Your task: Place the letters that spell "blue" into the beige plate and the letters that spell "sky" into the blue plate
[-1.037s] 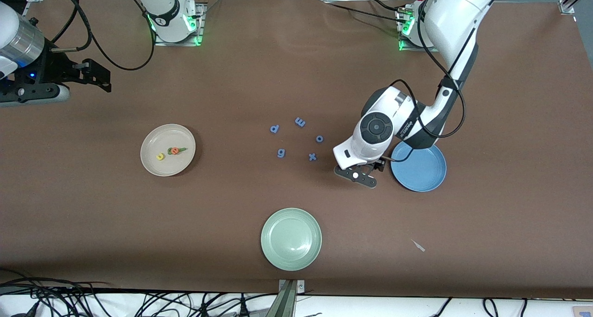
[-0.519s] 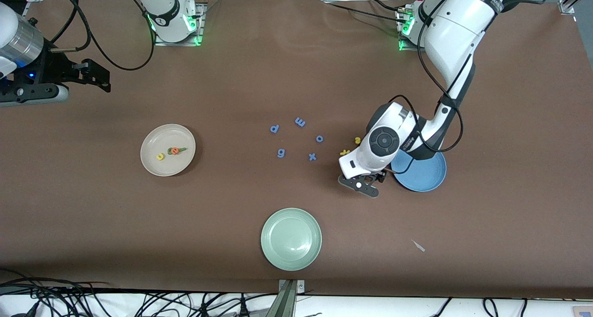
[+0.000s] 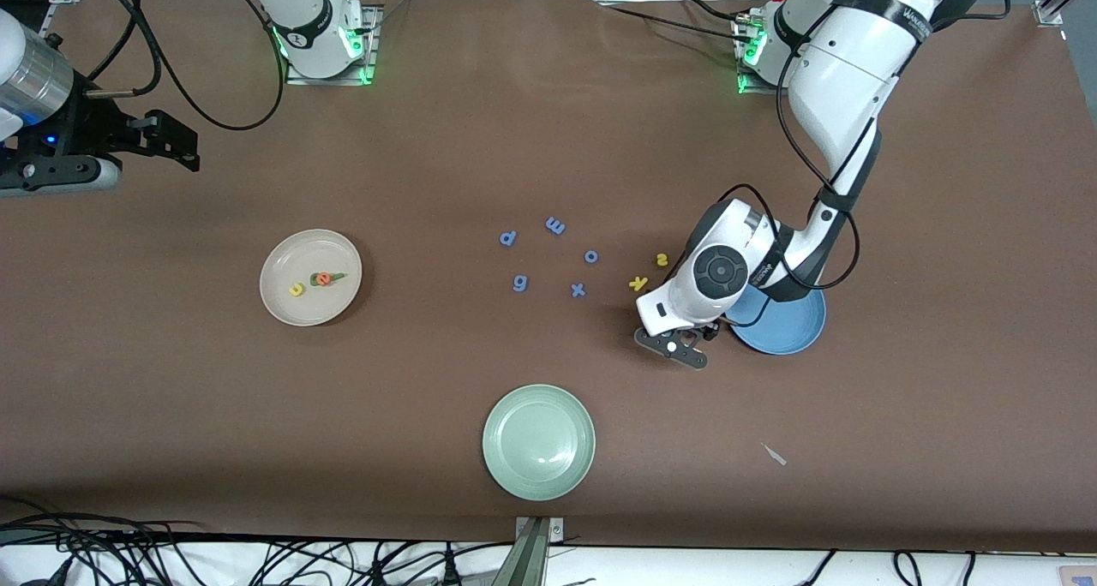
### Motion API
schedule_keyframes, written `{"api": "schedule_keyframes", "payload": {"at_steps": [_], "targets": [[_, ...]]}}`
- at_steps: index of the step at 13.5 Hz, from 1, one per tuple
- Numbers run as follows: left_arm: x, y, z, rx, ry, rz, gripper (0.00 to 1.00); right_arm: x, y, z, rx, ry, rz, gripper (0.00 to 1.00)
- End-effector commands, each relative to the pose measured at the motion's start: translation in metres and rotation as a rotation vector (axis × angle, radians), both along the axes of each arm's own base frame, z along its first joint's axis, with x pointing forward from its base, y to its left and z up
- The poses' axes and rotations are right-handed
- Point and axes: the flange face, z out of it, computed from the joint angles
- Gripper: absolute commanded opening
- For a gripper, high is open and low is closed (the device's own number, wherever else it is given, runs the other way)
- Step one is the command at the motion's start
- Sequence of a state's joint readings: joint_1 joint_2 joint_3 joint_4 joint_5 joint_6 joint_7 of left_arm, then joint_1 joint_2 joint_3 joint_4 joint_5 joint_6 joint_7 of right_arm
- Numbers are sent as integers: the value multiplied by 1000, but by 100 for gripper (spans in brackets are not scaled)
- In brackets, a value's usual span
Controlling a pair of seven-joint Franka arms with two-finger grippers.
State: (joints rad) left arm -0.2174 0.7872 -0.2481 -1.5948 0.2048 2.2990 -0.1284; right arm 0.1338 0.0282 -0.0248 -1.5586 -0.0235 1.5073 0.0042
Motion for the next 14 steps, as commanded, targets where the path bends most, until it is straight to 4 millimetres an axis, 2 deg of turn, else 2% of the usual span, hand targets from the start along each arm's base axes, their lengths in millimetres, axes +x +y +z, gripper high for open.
{"api": "schedule_keyframes", "payload": {"at_steps": [1, 3, 4, 8, 10, 12, 13, 14], "targets": [[-1, 3, -4, 10, -15, -73, 52, -2, -3, 3, 10, 6, 7, 100], [1, 5, -2, 9, -18, -90, 10, -1, -3, 3, 10, 5, 7, 100], [2, 4, -1, 8, -21, -91, 0, -1, -3, 3, 10, 5, 8, 100], [10, 16, 10, 7, -32, -104, 0, -2, -3, 3, 10, 6, 8, 100], [16, 26, 35, 15, -46, -108, 0, -2, -3, 3, 10, 6, 8, 100], [15, 35, 73, 57, -10, -131, 0, -2, -3, 3, 10, 6, 8, 100], [14, 49, 86, 83, 25, -138, 0, -2, -3, 3, 10, 6, 8, 100], [16, 73, 90, 101, 70, -145, 0, -2, -4, 2, 10, 8, 7, 100]]}}
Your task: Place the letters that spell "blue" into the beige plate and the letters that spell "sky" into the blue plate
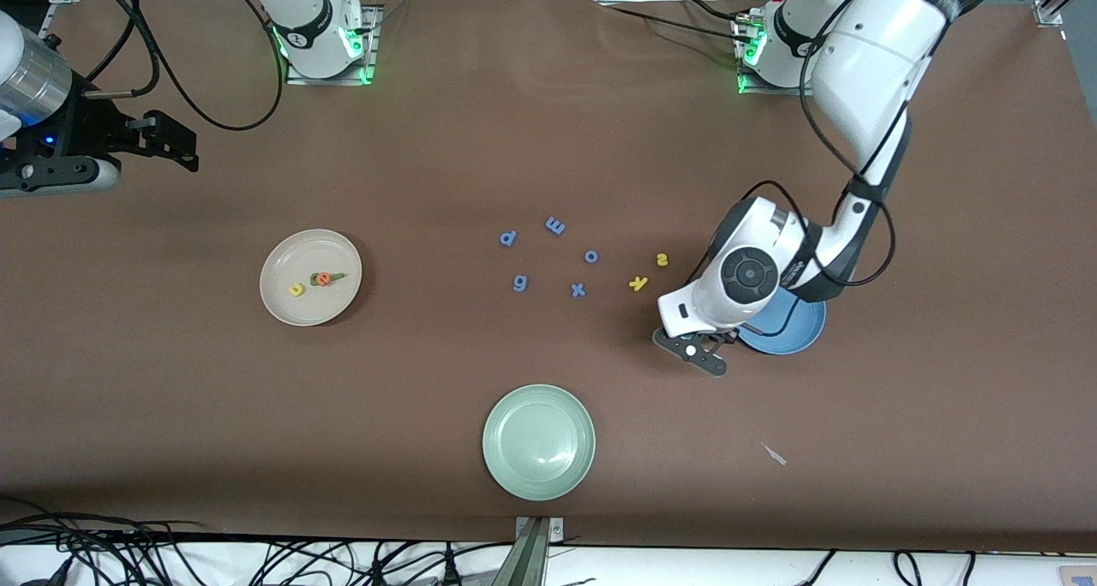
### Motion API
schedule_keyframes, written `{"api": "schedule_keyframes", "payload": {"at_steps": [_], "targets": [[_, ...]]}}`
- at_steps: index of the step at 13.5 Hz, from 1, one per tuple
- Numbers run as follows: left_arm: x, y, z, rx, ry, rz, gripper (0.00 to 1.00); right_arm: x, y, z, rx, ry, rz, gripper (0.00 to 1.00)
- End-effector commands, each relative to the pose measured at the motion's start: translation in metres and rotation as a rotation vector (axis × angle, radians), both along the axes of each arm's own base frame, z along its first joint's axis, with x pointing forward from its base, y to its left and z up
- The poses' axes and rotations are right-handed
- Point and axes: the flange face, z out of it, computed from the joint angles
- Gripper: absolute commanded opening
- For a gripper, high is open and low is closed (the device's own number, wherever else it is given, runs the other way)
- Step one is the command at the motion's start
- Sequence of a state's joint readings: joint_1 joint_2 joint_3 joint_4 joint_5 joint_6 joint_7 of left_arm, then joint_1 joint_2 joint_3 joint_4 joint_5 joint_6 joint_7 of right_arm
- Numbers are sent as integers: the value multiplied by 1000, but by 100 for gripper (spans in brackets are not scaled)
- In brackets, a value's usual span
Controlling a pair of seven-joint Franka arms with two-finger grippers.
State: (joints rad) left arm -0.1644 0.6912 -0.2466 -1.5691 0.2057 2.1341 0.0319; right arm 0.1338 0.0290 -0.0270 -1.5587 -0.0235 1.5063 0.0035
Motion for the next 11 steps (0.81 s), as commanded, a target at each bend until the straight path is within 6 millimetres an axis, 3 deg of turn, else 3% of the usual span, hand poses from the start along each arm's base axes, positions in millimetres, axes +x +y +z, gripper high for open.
{"api": "schedule_keyframes", "payload": {"at_steps": [1, 4, 5, 6, 8, 11], "targets": [[-4, 49, 25, 71, 90, -69, 0, -2, -6, 4, 9, 4, 4, 100], [-8, 99, 2, 71, 173, -112, 7, -1, -6, 3, 10, 6, 1, 100], [-8, 110, -2, 66, 182, -112, 34, -1, -6, 3, 10, 6, 1, 100], [-7, 113, -3, 59, 184, -105, 95, -1, -6, 3, 10, 6, 1, 100], [-9, 97, 10, 56, 167, -128, 100, -1, -6, 3, 10, 6, 1, 100], [-16, 51, 33, 22, 132, -110, 100, -1, -6, 3, 10, 6, 1, 100]]}}
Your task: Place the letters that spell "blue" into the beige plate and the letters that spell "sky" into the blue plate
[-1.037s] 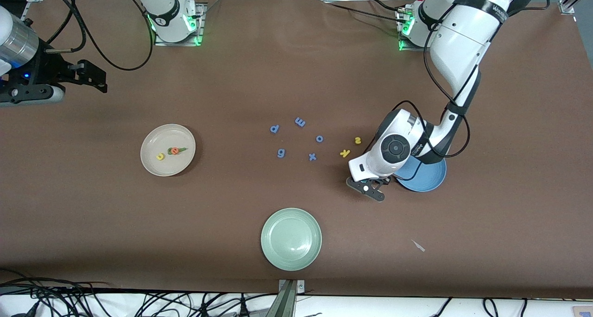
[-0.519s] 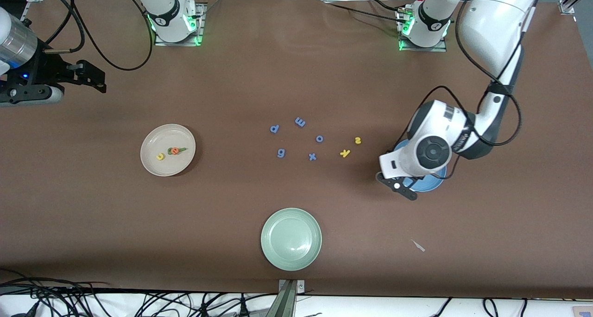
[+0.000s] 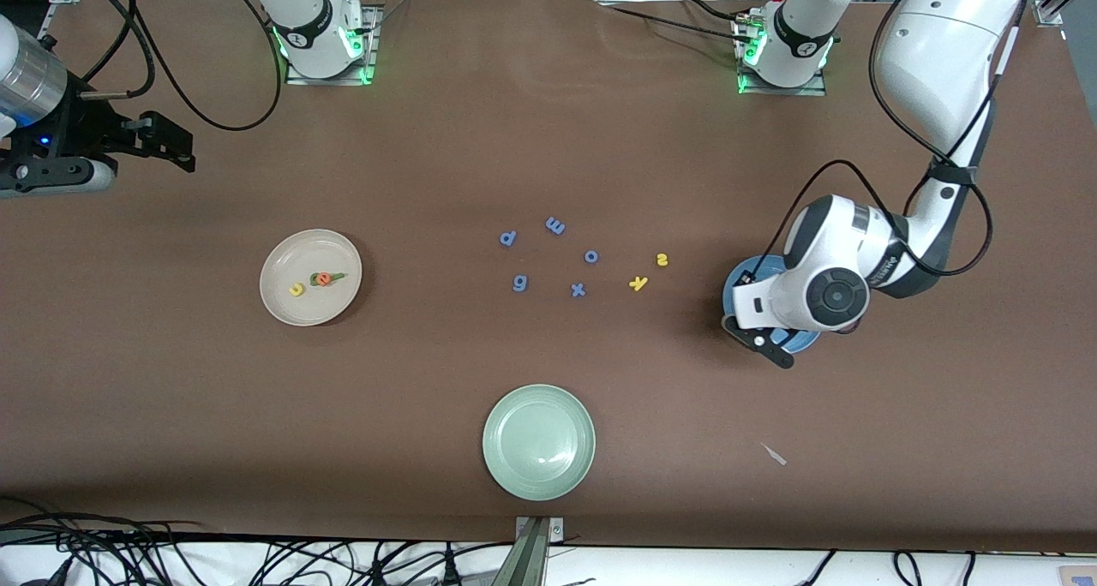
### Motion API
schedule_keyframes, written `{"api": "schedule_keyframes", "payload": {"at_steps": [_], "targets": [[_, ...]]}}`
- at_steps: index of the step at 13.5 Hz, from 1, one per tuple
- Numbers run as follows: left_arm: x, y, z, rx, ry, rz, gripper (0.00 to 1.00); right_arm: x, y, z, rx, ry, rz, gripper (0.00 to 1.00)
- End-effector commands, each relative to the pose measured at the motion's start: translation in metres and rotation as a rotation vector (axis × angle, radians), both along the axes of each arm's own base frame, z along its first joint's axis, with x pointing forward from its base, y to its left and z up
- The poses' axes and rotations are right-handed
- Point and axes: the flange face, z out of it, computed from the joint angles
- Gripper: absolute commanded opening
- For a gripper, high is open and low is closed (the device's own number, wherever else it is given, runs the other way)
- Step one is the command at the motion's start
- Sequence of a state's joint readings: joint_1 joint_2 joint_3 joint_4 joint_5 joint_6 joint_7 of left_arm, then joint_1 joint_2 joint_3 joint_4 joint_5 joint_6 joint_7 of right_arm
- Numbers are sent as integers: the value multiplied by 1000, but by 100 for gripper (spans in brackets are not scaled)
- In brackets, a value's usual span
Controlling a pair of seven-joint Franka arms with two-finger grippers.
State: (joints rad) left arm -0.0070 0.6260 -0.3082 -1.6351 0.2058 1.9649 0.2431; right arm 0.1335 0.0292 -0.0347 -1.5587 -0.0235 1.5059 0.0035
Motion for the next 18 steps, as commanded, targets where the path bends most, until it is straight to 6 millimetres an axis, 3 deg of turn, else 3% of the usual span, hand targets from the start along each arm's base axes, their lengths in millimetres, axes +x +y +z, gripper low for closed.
{"api": "schedule_keyframes", "payload": {"at_steps": [1, 4, 7, 11, 15, 18], "targets": [[-11, -45, 27, -4, -44, -1, 100, -2, -2, 3, 9, 5, 9, 100], [-30, -104, 31, -49, -64, -22, 100, -2, -2, 3, 10, 5, 9, 100], [-50, -155, 3, -75, -90, -21, 100, -2, -2, 3, 10, 5, 9, 100], [-58, -168, -49, -124, -106, -28, 100, -2, -3, 3, 10, 5, 7, 100], [-73, -170, -69, -102, -127, -66, 100, -2, -3, 3, 10, 5, 7, 100], [-92, -191, -80, -41, -147, -20, 100, -2, -3, 3, 10, 5, 7, 100]]}}
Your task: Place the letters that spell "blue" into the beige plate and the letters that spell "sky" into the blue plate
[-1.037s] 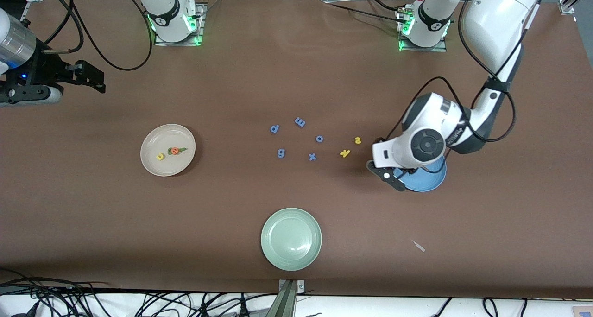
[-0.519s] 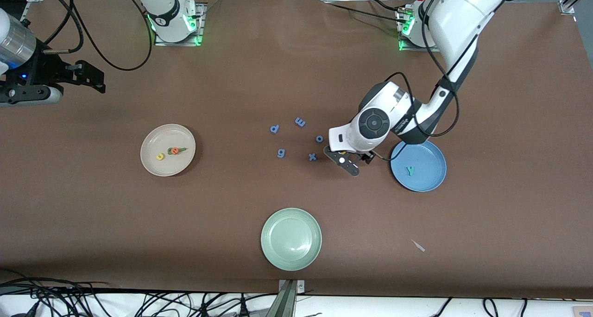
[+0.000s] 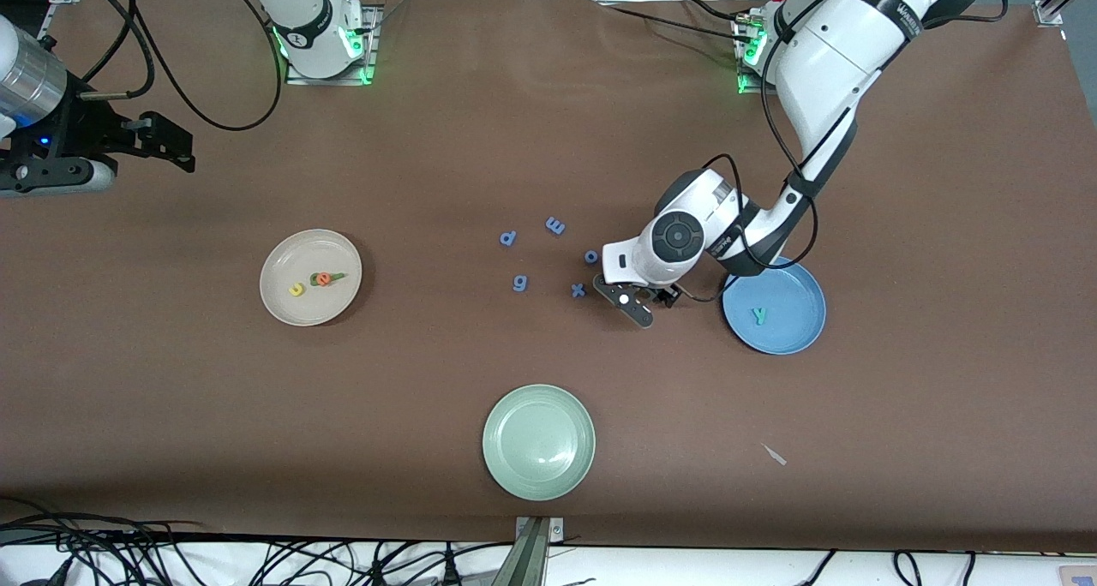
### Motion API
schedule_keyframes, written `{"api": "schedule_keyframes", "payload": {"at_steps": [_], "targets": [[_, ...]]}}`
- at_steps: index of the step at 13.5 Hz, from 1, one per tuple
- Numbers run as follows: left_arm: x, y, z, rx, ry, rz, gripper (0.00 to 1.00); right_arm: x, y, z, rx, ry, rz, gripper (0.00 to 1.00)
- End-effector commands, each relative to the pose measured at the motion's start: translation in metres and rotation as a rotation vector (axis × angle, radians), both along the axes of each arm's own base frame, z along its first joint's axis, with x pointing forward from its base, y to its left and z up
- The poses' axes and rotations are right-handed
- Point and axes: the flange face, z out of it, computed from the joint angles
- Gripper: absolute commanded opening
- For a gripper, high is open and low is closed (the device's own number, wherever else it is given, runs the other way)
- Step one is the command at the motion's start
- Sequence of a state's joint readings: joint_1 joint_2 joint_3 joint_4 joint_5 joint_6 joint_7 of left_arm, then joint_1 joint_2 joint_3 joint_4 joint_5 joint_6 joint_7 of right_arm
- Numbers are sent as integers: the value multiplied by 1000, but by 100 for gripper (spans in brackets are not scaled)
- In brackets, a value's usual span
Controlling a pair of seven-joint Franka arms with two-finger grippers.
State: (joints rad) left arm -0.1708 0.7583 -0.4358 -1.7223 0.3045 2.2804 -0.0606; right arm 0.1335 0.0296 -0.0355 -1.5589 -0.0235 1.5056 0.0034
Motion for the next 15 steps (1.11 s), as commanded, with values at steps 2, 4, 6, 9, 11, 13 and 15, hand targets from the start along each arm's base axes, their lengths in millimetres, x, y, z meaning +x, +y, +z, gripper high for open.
{"api": "schedule_keyframes", "payload": {"at_steps": [2, 4, 6, 9, 11, 13, 15], "targets": [[-8, -7, -3, 82, -84, -25, 98, -2, -2, 3, 11, 4, 8, 100], [-7, -5, -3, 85, -89, -30, 56, -2, -2, 3, 11, 4, 8, 100], [-6, -5, -2, 86, -90, -20, 15, -2, -2, 3, 11, 4, 8, 100], [0, 3, 4, 90, -94, -6, 0, -2, -2, 3, 11, 4, 8, 100], [13, 15, 27, 96, -119, 7, 0, -2, -2, 3, 11, 4, 8, 100], [20, 30, 53, 155, -107, 25, 0, -2, -2, 3, 11, 4, 8, 100], [33, 56, 78, 177, -100, 1, 0, -2, -3, 3, 11, 4, 8, 100]]}}
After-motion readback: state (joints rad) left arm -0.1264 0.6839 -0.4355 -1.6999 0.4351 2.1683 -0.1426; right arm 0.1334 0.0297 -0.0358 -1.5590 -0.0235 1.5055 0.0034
